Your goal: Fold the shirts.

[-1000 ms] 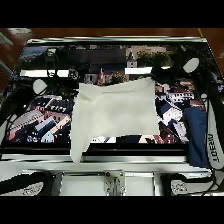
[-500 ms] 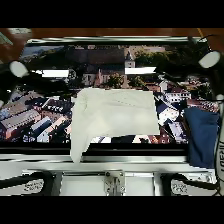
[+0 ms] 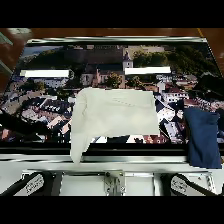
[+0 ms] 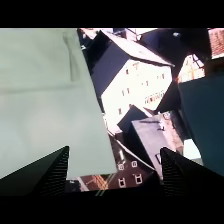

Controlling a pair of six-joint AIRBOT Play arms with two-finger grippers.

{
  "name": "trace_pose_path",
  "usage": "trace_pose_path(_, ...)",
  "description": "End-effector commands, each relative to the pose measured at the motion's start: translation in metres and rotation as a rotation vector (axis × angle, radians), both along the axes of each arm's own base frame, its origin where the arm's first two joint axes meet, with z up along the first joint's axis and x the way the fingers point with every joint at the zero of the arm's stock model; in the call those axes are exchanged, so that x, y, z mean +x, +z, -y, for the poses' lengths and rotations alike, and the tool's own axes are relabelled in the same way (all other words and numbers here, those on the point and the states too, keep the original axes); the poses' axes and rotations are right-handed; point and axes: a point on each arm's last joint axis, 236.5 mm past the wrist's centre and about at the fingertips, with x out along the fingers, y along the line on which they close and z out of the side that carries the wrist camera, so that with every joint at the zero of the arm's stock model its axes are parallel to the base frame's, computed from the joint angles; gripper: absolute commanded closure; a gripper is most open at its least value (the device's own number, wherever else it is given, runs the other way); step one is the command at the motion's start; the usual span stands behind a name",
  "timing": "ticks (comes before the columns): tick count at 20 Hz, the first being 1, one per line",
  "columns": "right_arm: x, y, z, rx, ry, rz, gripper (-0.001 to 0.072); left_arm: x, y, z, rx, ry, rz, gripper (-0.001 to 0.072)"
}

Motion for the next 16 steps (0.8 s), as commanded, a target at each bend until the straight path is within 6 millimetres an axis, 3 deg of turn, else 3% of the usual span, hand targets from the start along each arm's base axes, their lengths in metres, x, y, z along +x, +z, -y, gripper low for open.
trace_pose_path(1,-0.015,-0.020,-0.006,0.090,-0.007,-0.053,0.0039,-0.026,-0.044,0.039,-0.151,0.074,0.021,0.0043)
trace_pose_path(8,-0.038,-0.084,-0.018,0.160,-0.041,-0.185,0.0038,-0.020,-0.077,0.060,-0.162,0.055,0.015,0.0043)
trace_pose_path(14,-0.042,-0.097,-0.021,0.187,-0.079,-0.211,0.0039,-0.005,-0.079,0.093,-0.240,0.044,0.050,0.0046)
trace_pose_path(15,-0.042,-0.097,-0.022,0.191,-0.080,-0.211,0.0039,-0.003,-0.080,0.098,-0.241,0.040,0.053,0.0059)
trace_pose_path(16,-0.042,-0.098,-0.022,0.194,-0.082,-0.214,0.0038,-0.002,-0.080,0.105,-0.250,0.037,0.053,0.0204)
